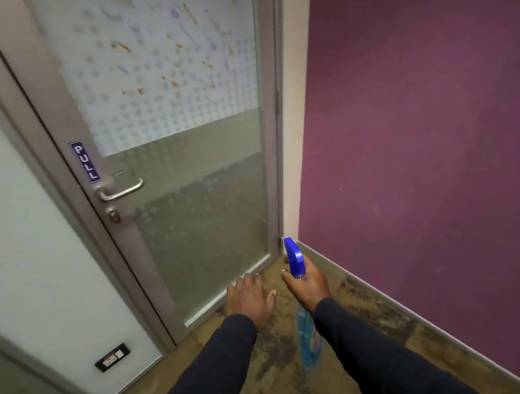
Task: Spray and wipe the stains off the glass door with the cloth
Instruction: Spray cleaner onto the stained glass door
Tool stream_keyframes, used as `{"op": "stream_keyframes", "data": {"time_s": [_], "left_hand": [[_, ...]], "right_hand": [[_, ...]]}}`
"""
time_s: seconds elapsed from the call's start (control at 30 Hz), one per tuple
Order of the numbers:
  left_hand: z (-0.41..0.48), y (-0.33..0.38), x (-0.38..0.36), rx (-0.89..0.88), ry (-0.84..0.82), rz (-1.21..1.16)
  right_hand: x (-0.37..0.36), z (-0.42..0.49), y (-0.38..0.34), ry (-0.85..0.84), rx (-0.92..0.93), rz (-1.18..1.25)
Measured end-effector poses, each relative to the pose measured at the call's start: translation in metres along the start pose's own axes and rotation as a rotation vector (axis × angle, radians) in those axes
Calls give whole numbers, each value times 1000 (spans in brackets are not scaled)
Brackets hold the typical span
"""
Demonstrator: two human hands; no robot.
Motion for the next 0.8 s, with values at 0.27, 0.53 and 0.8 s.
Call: {"op": "stream_keyframes", "data": {"time_s": [0.27,0.53,0.8], "left_hand": [[58,-69,29,142,77,-16],[121,-172,102,204,206,1],[171,-255,210,245,356,107]], "right_hand": [[-61,70,-56,-141,104,-63],[-139,139,-143,-173,179,-87],[-201,187,-267,-168,308,9]]}}
Point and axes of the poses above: each hand's wrist, its own z-axis towards the middle knuckle, its own x-axis out of the back of the hand, y = z × x, the point moved 4 cm from there along z, towards the middle knuckle, and after that the axes turned 12 degrees about -x, right-handed, at the moved point
